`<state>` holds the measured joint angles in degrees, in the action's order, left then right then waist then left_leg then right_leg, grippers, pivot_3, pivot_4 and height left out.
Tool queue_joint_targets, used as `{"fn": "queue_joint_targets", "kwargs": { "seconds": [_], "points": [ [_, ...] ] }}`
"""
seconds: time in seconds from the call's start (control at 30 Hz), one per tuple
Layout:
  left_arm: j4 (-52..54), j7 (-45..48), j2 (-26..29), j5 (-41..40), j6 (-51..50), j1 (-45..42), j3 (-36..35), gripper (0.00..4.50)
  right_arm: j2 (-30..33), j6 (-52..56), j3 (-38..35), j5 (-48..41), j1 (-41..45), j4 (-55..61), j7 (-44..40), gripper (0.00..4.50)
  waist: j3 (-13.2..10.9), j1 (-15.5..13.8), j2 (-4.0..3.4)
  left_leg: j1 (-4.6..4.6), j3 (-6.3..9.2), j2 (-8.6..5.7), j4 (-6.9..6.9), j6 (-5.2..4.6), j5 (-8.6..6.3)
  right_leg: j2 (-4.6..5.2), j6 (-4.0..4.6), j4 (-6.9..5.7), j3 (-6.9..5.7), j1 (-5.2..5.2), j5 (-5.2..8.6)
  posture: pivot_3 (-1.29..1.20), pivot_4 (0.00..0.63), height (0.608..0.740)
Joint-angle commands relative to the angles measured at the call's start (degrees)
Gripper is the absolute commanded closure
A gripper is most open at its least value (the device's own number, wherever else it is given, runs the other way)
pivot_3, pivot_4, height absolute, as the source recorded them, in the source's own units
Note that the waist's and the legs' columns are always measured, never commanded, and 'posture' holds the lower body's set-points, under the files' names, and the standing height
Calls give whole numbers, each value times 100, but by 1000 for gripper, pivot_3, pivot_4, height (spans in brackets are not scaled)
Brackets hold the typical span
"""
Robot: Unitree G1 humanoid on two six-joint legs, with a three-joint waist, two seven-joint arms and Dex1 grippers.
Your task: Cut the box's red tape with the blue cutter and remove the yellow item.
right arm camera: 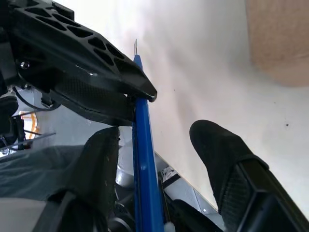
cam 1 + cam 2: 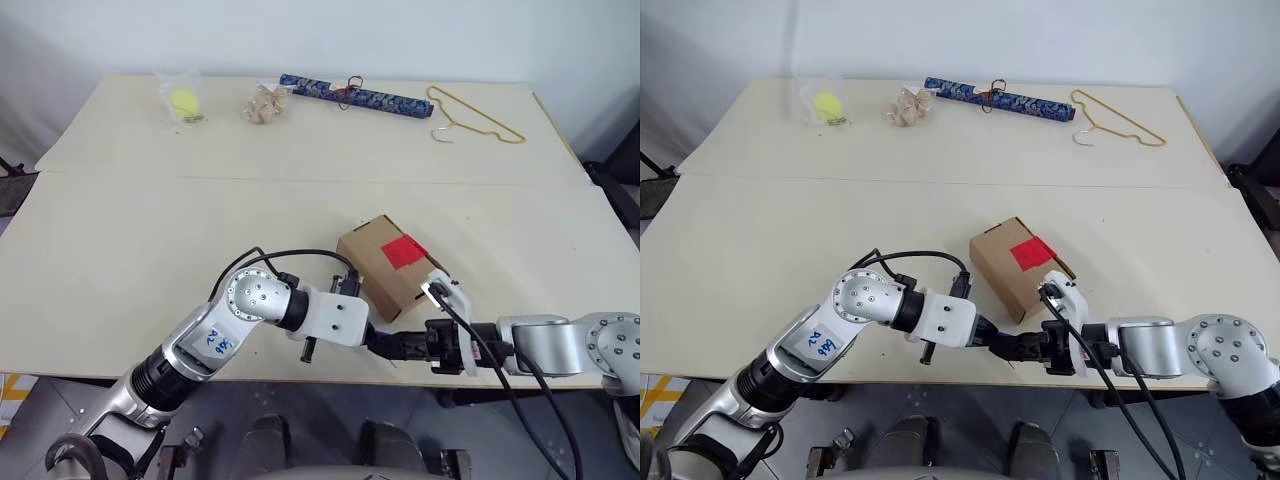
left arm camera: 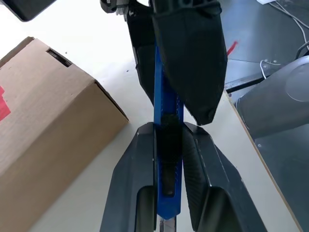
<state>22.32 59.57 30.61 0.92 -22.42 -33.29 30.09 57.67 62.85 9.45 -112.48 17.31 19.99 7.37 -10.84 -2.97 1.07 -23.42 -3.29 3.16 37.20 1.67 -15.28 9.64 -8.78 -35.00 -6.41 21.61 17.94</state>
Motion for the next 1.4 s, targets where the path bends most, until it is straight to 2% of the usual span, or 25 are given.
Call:
{"fn": "queue_joint_targets", "kwargs": {
  "seconds": [0.03, 0.33, 0.43, 0.63, 0.67, 0.87, 0.93, 1.07, 1.17, 1.3, 1.4],
  "points": [
    [250, 21, 12, 9, 56, -61, -50, 4099, -54, -41, -211, -52, -40, -11, 17, 1749, 0, 0, 0, 0, 0, 0, 0, 0, 0, 0, 0, 0, 0, 0, 0, 0, 150, 740],
    [240, 51, 30, 18, 79, -56, -30, 4099, -87, -13, -360, -52, -110, -63, -22, 1749, 0, 0, 0, 0, 0, 0, 0, -1, 0, 0, 0, 0, 0, 0, 0, 0, 150, 740],
    [236, 47, 32, 26, 84, -55, -31, 4099, -85, -9, -356, -52, -113, -61, -26, 2315, 0, 0, 0, 0, 0, 0, 0, -1, -1, 0, 0, 0, 0, 0, 0, 0, 150, 740],
    [241, 41, 29, 48, 68, -46, -28, 4099, -122, -1, -337, -52, -89, -73, -92, 4270, 0, -1, 0, 0, 0, 0, 0, -2, -1, 0, 0, 0, 0, 0, 0, 0, 150, 740],
    [241, 45, 28, 47, 64, -46, -28, 4099, -123, 0, -339, -52, -89, -75, -96, 4418, 0, -2, 0, 0, 0, 0, 0, -2, -1, 0, 0, 0, 0, 0, 0, 0, 150, 740],
    [252, 146, 27, -122, -47, -11, -84, 4099, -130, 7, -386, -52, -53, -89, -185, 4414, 0, 0, 0, 0, 0, 0, 0, -2, -1, 0, 0, 0, 0, 0, 0, 0, 150, 740],
    [316, 350, 79, -408, -341, 39, -142, 3368, -68, 36, -439, -52, -38, -54, -309, 4414, 0, 1, 0, 0, 0, 0, 0, -2, -1, 0, 0, 0, 0, 0, 0, 0, 150, 740],
    [385, 574, 315, -786, -286, 121, -454, 2244, 159, 121, -656, -52, -113, 96, -797, 4414, -1, 5, -2, -1, 0, 1, -1, -2, -2, -1, 0, 0, 0, 2, 0, 0, 150, 740],
    [545, 992, 877, -1288, -516, 395, -890, 1325, 692, 277, -929, -52, -376, 292, -1312, 4414, -1, 5, -2, -3, 0, 3, -3, -5, -4, -2, 0, 1, 0, 4, 0, 0, 150, 740],
    [330, 1445, 1819, -1590, -185, 1129, -1581, 1281, 1450, 443, -2017, -52, -1225, 500, -2282, 4414, -5, 17, -9, 0, -5, 11, -7, -1, -14, -10, 3, 2, 0, 8, 2, 0, 150, 740],
    [-276, 1426, 2082, -1491, 240, 1354, -1879, 1281, 1684, 635, -3117, -52, -1991, 573, -2658, 4414, -6, -19, -11, 2, -8, 18, -2, -2, -21, -17, 5, 3, 0, 6, 3, 0, 150, 740]
  ]
}}
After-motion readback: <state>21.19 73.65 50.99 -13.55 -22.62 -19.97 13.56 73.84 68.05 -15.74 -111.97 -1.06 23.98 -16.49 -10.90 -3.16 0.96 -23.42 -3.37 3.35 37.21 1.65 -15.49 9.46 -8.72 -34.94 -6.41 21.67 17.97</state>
